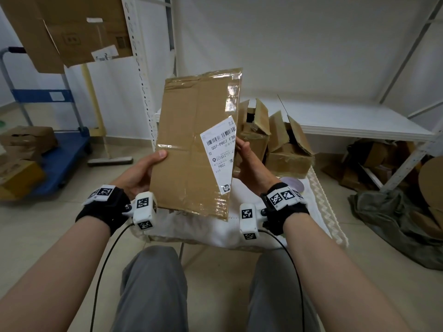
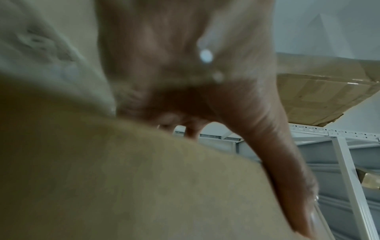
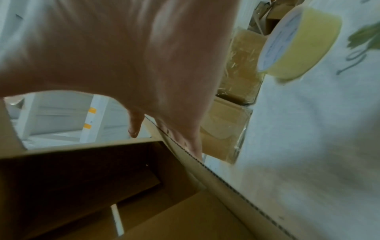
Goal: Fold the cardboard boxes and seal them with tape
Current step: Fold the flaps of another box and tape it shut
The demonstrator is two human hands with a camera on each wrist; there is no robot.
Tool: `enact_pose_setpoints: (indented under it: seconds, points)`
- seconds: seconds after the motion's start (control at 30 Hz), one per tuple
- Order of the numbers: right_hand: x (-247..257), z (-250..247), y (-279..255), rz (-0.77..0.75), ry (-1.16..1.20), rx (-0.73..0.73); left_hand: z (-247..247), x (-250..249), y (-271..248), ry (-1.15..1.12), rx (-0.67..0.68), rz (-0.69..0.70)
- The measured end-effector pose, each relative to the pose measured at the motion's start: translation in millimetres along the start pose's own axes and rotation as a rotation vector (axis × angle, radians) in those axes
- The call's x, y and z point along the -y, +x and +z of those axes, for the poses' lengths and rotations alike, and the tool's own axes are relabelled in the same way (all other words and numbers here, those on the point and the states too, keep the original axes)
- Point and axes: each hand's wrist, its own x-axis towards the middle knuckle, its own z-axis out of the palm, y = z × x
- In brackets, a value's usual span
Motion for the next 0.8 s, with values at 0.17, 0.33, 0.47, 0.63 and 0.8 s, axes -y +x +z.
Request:
enact_pose_setpoints:
  seconds: [0.17, 0.33, 0.47, 0.63, 0.8]
  points:
    - [11, 19, 5, 0.030, 0.083, 0.007, 8, -1, -3, 0.034, 0.025, -0.009]
    - [-5, 22, 9, 0.081, -0.078, -0.157, 11, 0, -5, 0.056, 0.028, 0.022]
    - [-18, 26, 8, 0.122, -0.137, -0.159, 12, -2, -1, 0.111, 0.026, 0.053]
    - [-10, 31, 8, 0.176, -0.021, -0.153, 13, -12, 1, 0.293, 0.032, 0.110]
    - [-10, 35, 3, 0.232, 0.128, -0.119, 25, -43, -1, 0.688, 0.054, 0.085]
